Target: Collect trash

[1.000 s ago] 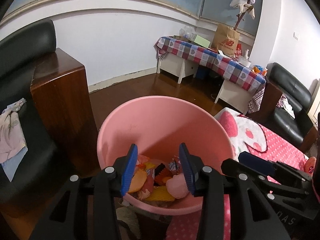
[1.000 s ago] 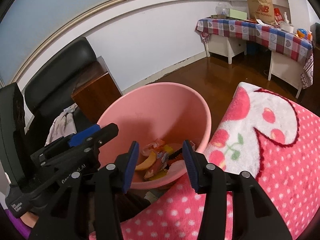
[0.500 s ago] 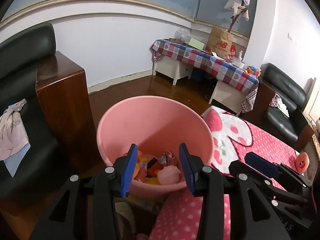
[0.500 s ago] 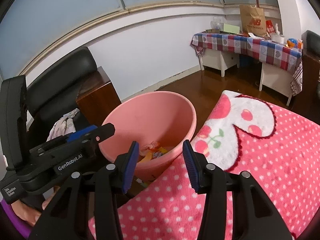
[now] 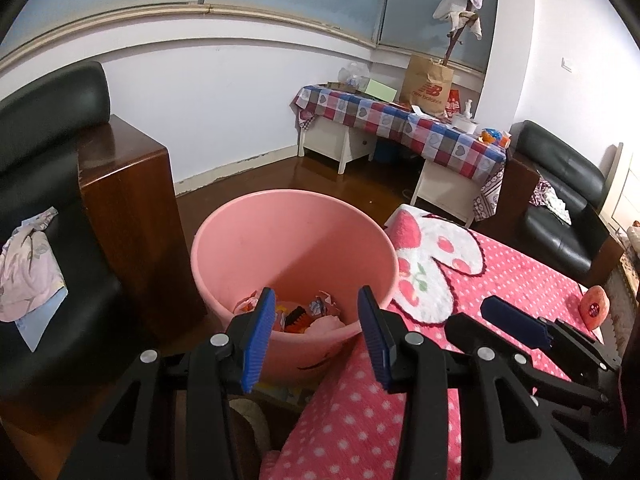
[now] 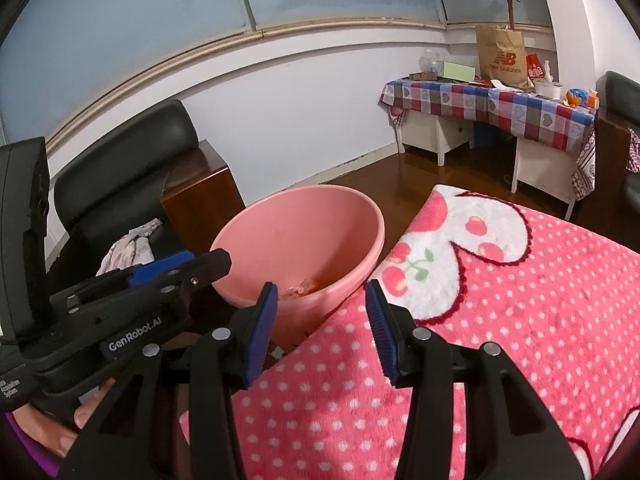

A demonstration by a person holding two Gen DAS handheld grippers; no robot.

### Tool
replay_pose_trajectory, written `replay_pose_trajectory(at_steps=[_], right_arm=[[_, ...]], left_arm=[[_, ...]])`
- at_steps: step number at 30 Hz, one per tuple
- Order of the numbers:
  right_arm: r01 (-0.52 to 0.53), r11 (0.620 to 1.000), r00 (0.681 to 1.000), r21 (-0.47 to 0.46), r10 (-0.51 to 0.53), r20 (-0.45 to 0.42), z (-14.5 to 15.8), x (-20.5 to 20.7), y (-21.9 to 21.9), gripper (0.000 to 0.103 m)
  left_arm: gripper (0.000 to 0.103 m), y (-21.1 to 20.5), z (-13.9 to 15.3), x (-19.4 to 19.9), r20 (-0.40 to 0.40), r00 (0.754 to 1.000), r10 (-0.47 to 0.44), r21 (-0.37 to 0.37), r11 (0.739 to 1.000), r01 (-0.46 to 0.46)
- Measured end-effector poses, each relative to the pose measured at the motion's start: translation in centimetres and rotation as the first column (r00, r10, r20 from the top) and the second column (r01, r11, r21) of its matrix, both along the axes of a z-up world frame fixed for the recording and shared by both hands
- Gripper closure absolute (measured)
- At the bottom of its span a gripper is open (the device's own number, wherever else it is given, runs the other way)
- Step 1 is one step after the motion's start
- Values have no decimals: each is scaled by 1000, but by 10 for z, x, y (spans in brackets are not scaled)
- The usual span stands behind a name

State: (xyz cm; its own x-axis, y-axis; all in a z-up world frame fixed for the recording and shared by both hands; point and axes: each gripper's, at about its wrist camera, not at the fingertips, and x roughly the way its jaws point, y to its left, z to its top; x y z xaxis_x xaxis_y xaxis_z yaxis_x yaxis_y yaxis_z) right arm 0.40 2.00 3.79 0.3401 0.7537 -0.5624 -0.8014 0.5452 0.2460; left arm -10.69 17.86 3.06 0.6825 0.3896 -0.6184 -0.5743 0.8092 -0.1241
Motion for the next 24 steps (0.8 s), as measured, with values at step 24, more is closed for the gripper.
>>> replay_pose_trajectory(at_steps=[24], right_arm=[[-1, 999, 1000, 32, 1, 6, 5, -15, -16, 57]], left_arm=[[61, -18, 11, -16, 8, 1000, -5, 24, 1000, 5]])
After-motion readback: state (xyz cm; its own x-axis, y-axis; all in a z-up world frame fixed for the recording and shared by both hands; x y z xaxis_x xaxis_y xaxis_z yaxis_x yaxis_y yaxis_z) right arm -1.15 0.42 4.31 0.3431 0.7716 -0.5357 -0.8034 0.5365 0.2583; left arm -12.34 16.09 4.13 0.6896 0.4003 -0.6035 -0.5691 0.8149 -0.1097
